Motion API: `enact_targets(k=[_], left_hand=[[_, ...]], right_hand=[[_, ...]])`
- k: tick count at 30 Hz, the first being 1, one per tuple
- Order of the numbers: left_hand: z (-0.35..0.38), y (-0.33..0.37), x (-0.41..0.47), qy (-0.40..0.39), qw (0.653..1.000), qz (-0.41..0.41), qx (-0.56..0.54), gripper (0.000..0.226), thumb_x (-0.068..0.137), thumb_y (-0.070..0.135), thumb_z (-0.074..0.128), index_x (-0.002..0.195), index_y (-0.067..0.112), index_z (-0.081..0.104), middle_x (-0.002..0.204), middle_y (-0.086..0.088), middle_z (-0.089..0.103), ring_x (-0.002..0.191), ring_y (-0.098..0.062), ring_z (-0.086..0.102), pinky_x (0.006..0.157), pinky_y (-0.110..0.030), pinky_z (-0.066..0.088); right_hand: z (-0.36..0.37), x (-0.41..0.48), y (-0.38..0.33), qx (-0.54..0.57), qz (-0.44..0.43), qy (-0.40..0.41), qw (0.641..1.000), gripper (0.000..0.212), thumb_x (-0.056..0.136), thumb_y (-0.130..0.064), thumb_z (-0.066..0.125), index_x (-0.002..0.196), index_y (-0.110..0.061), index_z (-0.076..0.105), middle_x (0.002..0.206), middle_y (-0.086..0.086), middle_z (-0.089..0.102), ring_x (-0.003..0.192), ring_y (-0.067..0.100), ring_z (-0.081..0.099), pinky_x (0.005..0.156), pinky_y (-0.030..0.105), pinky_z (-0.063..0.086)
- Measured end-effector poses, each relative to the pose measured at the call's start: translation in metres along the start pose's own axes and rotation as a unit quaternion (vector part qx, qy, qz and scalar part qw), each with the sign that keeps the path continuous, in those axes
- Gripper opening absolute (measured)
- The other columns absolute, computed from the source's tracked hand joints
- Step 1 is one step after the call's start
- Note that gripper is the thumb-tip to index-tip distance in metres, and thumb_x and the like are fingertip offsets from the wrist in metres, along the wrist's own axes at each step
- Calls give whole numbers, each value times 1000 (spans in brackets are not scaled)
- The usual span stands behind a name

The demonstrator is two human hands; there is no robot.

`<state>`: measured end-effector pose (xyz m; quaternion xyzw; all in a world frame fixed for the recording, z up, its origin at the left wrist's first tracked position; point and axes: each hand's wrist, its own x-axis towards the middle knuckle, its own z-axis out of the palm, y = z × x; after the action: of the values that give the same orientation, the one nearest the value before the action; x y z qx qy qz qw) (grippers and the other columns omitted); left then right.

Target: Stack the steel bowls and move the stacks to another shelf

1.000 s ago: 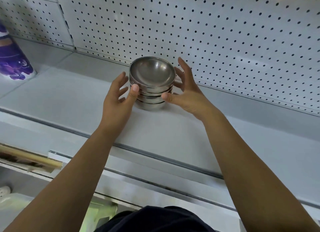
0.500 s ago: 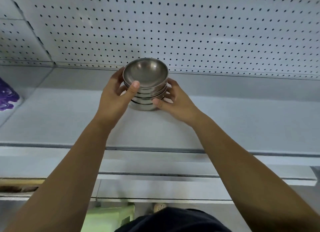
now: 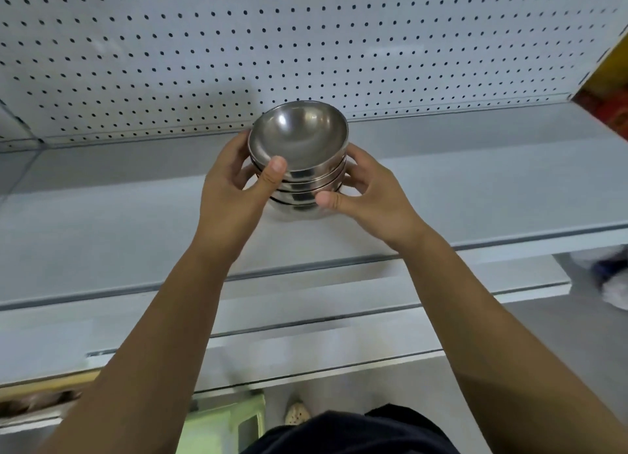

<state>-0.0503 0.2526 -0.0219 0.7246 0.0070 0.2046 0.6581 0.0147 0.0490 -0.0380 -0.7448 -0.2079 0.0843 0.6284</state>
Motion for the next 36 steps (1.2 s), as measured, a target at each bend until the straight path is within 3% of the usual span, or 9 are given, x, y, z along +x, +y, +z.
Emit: enact_targets(k=[2, 7, 14, 18, 21, 24, 27, 31, 36], left_hand=[[24, 8, -3, -23, 1000, 12, -8, 61, 86, 41, 75, 141, 26, 55, 143, 9, 60, 131, -21, 59, 111, -50, 45], [115, 23, -16, -82, 996, 29, -36, 57, 83, 33, 77, 136, 34, 57, 144, 11, 59, 131, -18, 59, 111, -47, 46], [298, 40, -58, -174, 980, 9, -91, 74, 78, 37, 83, 144, 23, 54, 144, 11, 59, 130, -18, 60, 108, -46, 49], [404, 48, -86, -233, 964, -4, -129, 68, 78, 35, 85, 140, 27, 57, 141, 14, 61, 127, -14, 62, 104, -43, 53], [477, 52, -107, -278, 948, -7, -156, 64, 80, 27, 86, 138, 27, 58, 139, 14, 62, 127, -13, 62, 104, -37, 52], [545, 58, -125, -329, 931, -11, -159, 68, 75, 38, 85, 137, 32, 58, 137, 18, 63, 127, -11, 61, 102, -32, 52], [611, 68, -138, -375, 912, -14, -167, 73, 75, 38, 88, 140, 27, 56, 135, 14, 65, 127, -7, 61, 102, -27, 52], [700, 77, -146, -446, 874, -8, -195, 71, 77, 23, 81, 142, 17, 53, 140, 2, 63, 128, -9, 60, 108, -33, 49], [824, 81, -145, -521, 823, 4, -226, 74, 78, 26, 85, 142, 9, 53, 141, -3, 62, 130, -16, 60, 108, -36, 48]], right_hand=[[-26, -15, -2, -3, -2, 14, 1000, 81, 80, -15, 89, 149, -27, 49, 130, 1, 70, 118, 14, 67, 88, 12, 51], [-119, -66, 0, -11, -6, 51, 999, 79, 81, -13, 88, 149, -27, 50, 121, -4, 73, 108, 8, 68, 90, 19, 53], [-285, -176, 13, -61, 16, 143, 988, 71, 81, -8, 86, 139, -32, 54, 110, -11, 75, 97, 2, 68, 84, 19, 53], [-371, -241, 23, -80, 25, 195, 977, 70, 82, -8, 86, 142, -27, 54, 119, -5, 75, 112, 10, 69, 95, 26, 53], [-426, -289, 34, -82, 38, 242, 966, 74, 82, -11, 86, 147, -20, 51, 124, -4, 73, 117, 12, 67, 100, 26, 52], [-477, -335, 43, -83, 60, 294, 950, 79, 79, -17, 89, 148, -19, 51, 120, -6, 74, 107, 6, 67, 92, 23, 50], [-523, -375, 51, -72, 77, 345, 933, 82, 79, -14, 90, 150, -21, 49, 114, -10, 73, 99, 4, 65, 93, 26, 50], [-580, -416, 58, -81, 84, 417, 901, 86, 76, -21, 90, 151, -24, 48, 126, -2, 73, 110, 11, 66, 101, 33, 50], [-657, -454, 64, -88, 82, 490, 863, 83, 80, -12, 88, 152, -18, 47, 132, 2, 71, 121, 17, 65, 114, 46, 47]])
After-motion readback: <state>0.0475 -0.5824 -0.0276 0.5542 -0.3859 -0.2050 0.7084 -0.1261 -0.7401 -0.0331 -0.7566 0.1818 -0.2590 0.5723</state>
